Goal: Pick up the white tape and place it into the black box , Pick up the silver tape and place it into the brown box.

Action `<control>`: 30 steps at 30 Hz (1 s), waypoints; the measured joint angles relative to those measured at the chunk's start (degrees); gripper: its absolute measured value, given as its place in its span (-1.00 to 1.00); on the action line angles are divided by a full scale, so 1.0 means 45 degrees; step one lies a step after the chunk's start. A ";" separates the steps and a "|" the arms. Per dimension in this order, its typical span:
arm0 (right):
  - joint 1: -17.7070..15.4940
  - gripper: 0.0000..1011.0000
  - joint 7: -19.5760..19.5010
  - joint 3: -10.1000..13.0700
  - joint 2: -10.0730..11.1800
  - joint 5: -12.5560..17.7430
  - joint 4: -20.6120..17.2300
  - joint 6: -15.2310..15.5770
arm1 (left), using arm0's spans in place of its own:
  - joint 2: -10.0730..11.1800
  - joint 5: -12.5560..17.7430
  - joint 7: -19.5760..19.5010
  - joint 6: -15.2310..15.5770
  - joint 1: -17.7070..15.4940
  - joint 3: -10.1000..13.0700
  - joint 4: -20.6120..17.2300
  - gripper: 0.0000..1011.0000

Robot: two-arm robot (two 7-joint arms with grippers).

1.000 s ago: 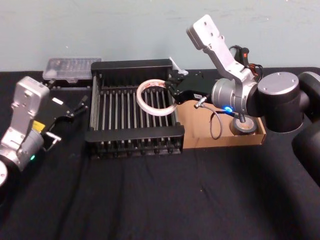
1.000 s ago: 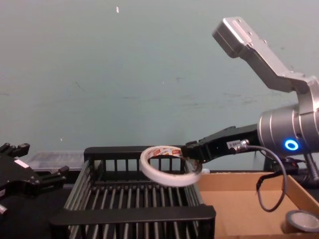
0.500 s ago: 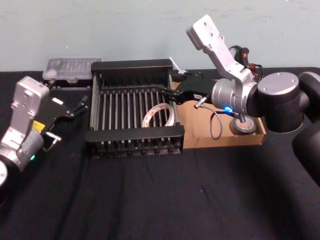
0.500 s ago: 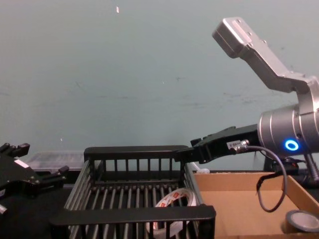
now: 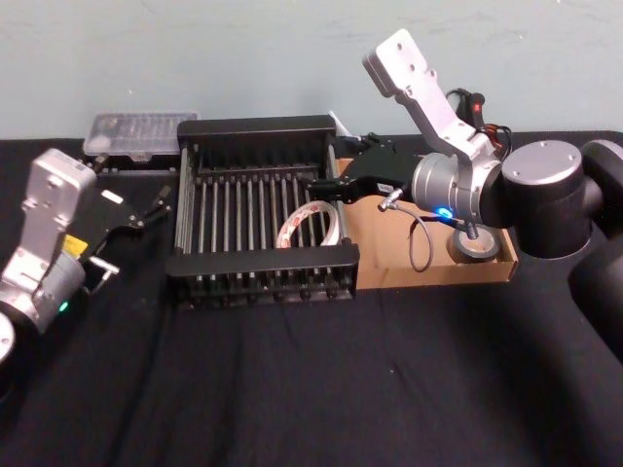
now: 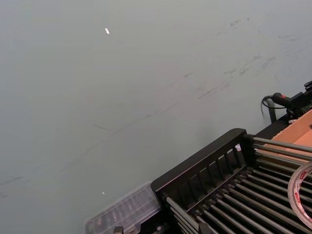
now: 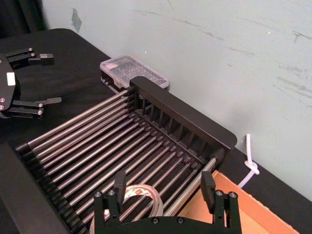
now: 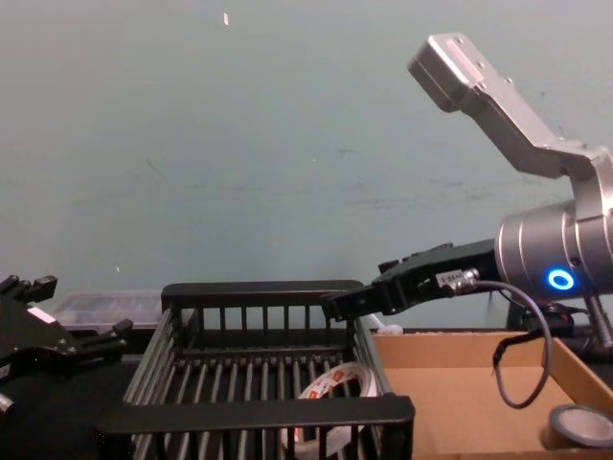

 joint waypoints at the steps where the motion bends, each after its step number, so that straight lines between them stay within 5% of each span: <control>1: -0.0014 0.94 0.0009 0.0001 0.0009 -0.0003 -0.0019 -0.0036 | 0.0000 0.0000 0.0000 0.0000 0.0000 0.0000 0.0000 0.98; 17: -0.1124 0.98 -0.1154 0.1032 0.0221 -0.0400 -0.1159 -0.0875 | 0.0000 0.0000 0.0000 0.0000 -0.0001 0.0000 0.0000 0.98; 30: -0.3738 0.98 -0.3140 0.2520 0.0533 -0.1188 -0.2191 -0.3399 | 0.0000 0.0000 0.0001 0.0000 0.0000 0.0000 0.0001 0.98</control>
